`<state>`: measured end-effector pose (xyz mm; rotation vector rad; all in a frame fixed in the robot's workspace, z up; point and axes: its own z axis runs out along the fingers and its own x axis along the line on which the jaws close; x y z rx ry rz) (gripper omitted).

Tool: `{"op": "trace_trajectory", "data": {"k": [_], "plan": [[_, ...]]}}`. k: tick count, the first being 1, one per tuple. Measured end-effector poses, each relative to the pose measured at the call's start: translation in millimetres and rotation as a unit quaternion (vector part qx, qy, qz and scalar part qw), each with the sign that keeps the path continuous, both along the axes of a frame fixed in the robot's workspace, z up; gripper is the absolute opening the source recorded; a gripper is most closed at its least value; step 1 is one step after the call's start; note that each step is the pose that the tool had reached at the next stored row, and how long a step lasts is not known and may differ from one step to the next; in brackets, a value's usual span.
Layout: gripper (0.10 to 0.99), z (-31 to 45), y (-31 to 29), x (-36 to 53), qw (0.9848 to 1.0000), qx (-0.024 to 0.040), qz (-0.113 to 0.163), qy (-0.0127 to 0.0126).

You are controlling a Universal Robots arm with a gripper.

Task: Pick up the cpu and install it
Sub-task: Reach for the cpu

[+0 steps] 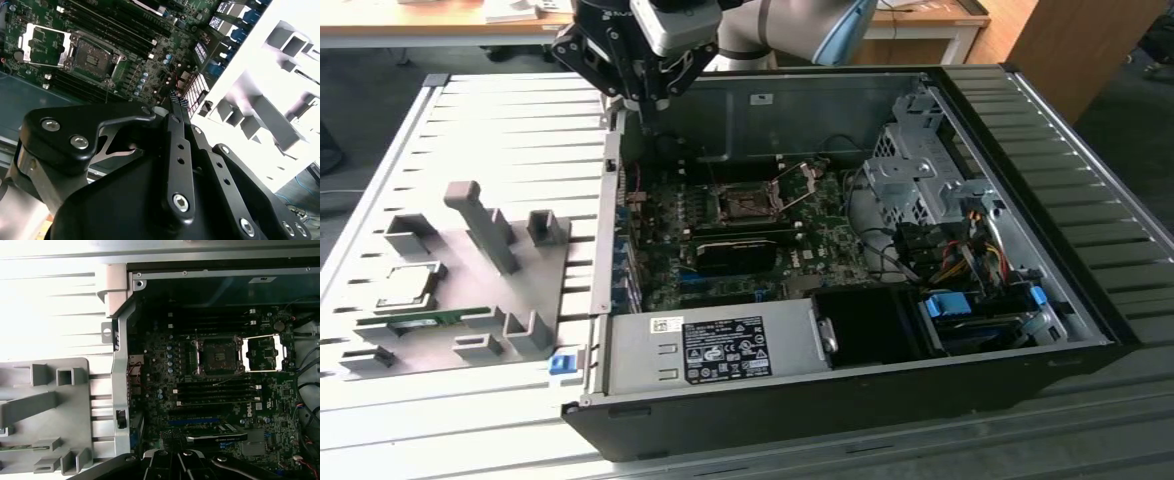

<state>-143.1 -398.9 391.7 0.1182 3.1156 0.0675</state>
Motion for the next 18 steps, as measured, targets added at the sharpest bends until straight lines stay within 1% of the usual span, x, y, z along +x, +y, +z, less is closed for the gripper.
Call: {"op": "trace_trajectory", "data": {"k": [8, 15, 18], "plan": [[0.106, -0.4, 0.0, -2.4, 1.0, 0.0, 0.0, 0.0007], [0.106, -1.1, 0.1, -9.4, 1.0, 0.0001, 0.0, 0.0009], [0.106, -1.3, 0.1, -10.6, 1.0, 0.0, 0.0, 0.0016]]}}
